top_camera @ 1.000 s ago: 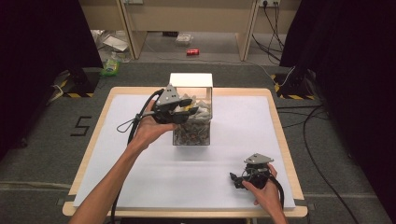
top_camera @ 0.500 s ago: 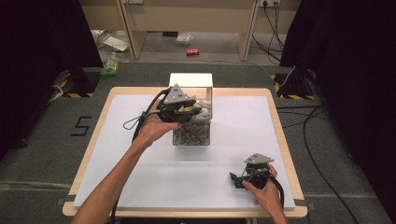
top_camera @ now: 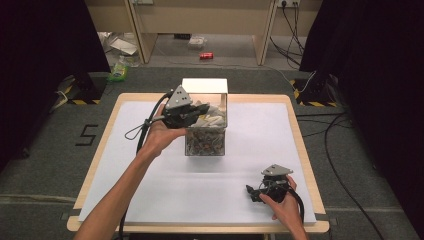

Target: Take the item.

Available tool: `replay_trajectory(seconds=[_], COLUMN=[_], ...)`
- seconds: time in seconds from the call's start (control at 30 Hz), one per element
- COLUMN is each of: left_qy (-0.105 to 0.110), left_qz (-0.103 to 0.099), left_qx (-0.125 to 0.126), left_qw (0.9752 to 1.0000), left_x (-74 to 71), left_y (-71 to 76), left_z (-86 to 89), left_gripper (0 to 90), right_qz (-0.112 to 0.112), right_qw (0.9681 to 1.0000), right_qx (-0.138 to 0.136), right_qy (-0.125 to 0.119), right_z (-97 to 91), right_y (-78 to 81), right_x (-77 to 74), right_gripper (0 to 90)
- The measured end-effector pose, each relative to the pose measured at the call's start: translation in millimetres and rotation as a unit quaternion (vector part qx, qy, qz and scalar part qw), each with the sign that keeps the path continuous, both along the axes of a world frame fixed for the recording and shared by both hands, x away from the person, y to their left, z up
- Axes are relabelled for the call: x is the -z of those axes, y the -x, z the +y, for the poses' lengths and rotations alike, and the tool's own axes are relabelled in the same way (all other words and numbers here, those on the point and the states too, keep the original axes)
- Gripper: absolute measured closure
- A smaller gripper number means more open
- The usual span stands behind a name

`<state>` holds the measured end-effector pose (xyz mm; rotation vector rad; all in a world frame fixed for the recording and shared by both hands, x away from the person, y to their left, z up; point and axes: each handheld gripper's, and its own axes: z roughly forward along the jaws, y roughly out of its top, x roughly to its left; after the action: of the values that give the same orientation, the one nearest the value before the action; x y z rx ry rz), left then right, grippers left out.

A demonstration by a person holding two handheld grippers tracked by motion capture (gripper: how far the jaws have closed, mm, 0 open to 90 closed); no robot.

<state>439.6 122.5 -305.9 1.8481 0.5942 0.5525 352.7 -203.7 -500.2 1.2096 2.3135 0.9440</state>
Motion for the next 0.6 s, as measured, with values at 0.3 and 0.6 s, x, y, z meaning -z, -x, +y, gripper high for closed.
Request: replay_trajectory(seconds=[0.3,0.6], left_qy=[0.032,0.05], left_qz=[-0.01,-0.027], left_qx=[-0.003,0.001], left_qw=[0.9994,0.9984], left_x=[-18.9,-44.2], left_y=[7.3,17.2], left_z=[15.1,23.6], left_gripper=[89.3,89.3], right_qz=[0.0,0.0], right_qw=[1.0,1.0], right_qx=[0.0,0.0], right_qy=[0.0,0.0], right_z=[0.0,0.1], right_y=[0.0,0.0], right_x=[0.0,0.1], right_gripper=[2.5,2.5])
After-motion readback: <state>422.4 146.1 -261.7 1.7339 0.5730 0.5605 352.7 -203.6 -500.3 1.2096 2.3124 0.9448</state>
